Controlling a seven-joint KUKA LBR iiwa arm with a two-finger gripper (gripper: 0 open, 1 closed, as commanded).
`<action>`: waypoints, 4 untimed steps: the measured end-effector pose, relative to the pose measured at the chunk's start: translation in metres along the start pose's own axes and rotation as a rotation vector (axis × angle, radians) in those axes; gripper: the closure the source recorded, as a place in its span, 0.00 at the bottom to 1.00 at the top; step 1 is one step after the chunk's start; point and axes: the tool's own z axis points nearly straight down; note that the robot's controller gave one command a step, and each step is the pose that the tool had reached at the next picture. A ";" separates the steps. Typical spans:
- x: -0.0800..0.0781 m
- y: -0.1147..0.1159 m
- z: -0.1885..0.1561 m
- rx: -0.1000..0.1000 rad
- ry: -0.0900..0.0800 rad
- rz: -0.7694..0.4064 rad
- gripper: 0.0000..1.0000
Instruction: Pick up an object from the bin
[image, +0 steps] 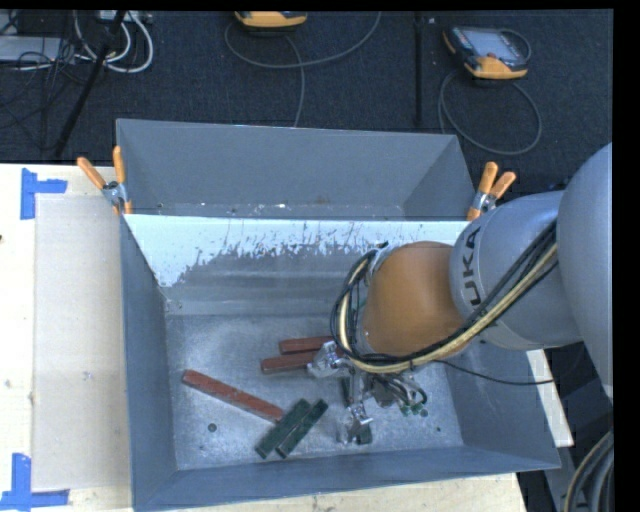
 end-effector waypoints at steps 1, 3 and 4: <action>-0.002 0.000 -0.002 0.000 -0.005 -0.001 1.00; -0.002 0.001 -0.002 0.000 -0.006 -0.001 1.00; 0.000 0.001 0.000 -0.001 -0.001 -0.002 0.00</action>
Offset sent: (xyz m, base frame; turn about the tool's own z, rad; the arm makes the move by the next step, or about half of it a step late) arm 0.0000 0.0000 0.0000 0.0000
